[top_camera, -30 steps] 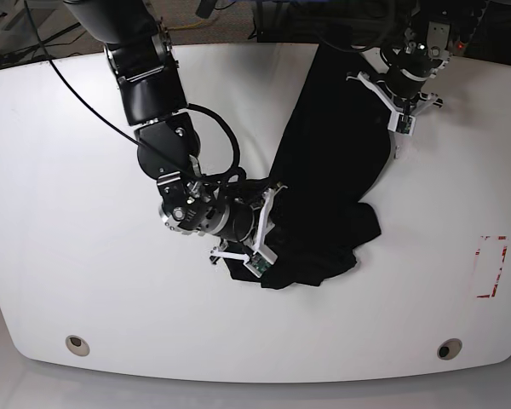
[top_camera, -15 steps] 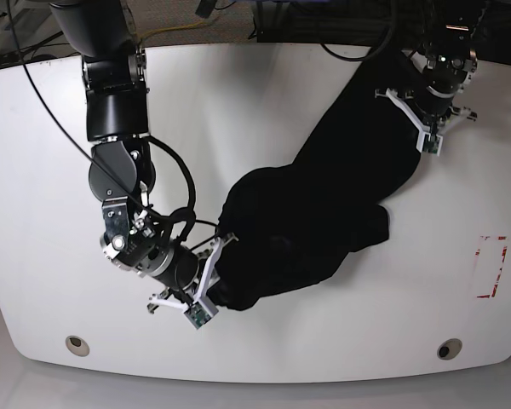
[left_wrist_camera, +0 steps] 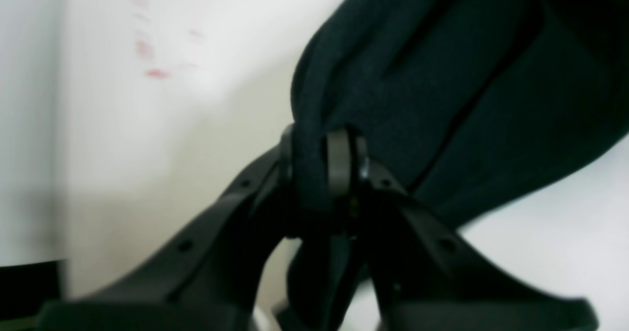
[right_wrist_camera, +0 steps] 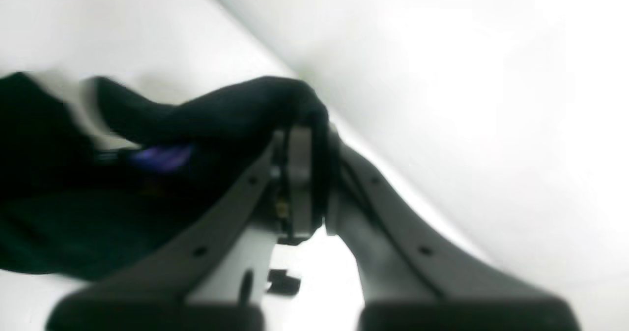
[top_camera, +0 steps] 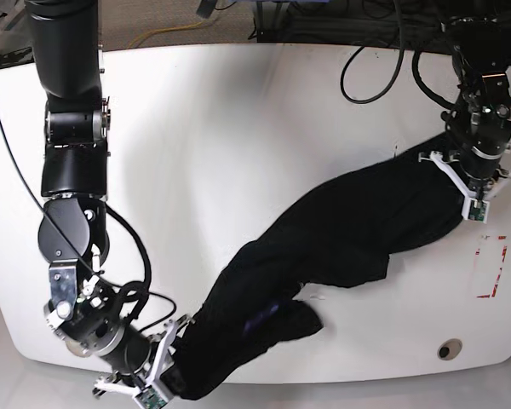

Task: Fold the T-shirt properly
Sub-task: 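Lift the shirt and stretch it between both grippers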

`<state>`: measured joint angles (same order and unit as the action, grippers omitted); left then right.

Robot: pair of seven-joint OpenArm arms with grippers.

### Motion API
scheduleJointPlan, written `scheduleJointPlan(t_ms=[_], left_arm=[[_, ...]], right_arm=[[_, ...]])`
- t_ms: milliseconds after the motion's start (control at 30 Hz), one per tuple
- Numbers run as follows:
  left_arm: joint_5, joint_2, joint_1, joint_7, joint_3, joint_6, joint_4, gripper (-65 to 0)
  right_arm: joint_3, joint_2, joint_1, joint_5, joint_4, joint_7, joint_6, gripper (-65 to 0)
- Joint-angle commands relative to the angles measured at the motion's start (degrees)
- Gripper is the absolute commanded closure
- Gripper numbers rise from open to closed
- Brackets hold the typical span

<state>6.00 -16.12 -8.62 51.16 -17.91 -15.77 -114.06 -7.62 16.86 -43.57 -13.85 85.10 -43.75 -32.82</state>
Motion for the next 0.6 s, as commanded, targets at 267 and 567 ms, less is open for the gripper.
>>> scheduleJointPlan(t_ms=[267,567], left_arm=[[-0.2,-7.1,17.1,10.8,-7.3,-9.1,-1.1,-3.8],[0.1,-10.3,23.1,14.2,-7.8,-9.5,-0.4,-3.9]], right_arm=[[0.5,3.5,-13.0,-0.5,1.0,-2.3,0.4,0.0],[6.7,5.5,-14.5,-0.5,1.1,-4.2,-1.3,0.0]])
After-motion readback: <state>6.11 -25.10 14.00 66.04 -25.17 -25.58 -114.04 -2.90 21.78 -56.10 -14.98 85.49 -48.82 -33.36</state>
